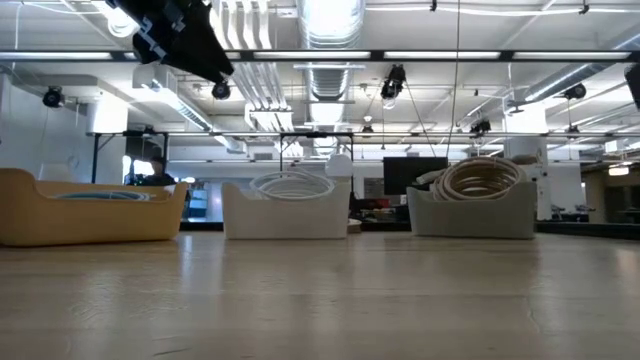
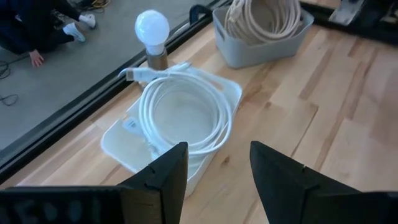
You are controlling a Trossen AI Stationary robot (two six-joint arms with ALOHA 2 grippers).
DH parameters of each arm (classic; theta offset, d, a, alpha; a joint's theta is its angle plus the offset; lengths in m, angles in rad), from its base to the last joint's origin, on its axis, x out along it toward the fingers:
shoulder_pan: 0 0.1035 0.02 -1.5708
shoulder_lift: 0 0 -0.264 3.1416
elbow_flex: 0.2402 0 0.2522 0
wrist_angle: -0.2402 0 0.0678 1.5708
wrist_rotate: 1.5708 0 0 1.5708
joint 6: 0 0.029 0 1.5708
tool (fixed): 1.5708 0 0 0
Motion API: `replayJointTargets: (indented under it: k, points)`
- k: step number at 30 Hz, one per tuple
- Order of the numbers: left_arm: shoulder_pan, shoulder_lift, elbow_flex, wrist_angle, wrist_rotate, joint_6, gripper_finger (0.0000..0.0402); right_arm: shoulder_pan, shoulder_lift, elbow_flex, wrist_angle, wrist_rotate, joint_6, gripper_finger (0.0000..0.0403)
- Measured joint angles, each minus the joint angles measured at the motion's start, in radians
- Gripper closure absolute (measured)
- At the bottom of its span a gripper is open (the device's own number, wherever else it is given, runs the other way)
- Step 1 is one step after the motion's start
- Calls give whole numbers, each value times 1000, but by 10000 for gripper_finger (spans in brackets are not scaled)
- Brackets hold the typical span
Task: Sort HDMI cables
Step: Put the blue hdmi cable into the yellow bin
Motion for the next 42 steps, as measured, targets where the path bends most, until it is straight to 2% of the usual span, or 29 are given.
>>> replayJointTargets:
  k: [4, 8, 13, 16, 20, 23, 32, 37, 42]
  points:
    - [0, 8, 0, 63, 1, 0, 223, -42, 0, 55, -5, 177, -138, 350]
    - [0, 30, 0, 142, 39, 0, 223, -114, 0, 99, -27, 451, -298, 346]
    - [0, 98, 0, 263, 138, 0, 223, -234, 0, 159, -22, 786, -509, 346]
    - [0, 150, 0, 340, 217, 0, 223, -310, 0, 196, -10, 899, -614, 345]
    - [0, 219, 0, 477, 340, 11, 223, -399, 0, 236, 9, 917, -704, 345]
    - [1, 267, 0, 569, 376, 33, 223, -437, 0, 250, 64, 918, -760, 345]
    - [30, 336, 0, 720, 506, 70, 223, -447, 0, 257, 287, 915, -1003, 344]
    - [31, 336, 0, 794, 590, 116, 223, -462, -1, 256, 298, 914, -1012, 344]
    - [34, 335, 0, 804, 600, 120, 223, -478, -1, 256, 310, 911, -1012, 344]
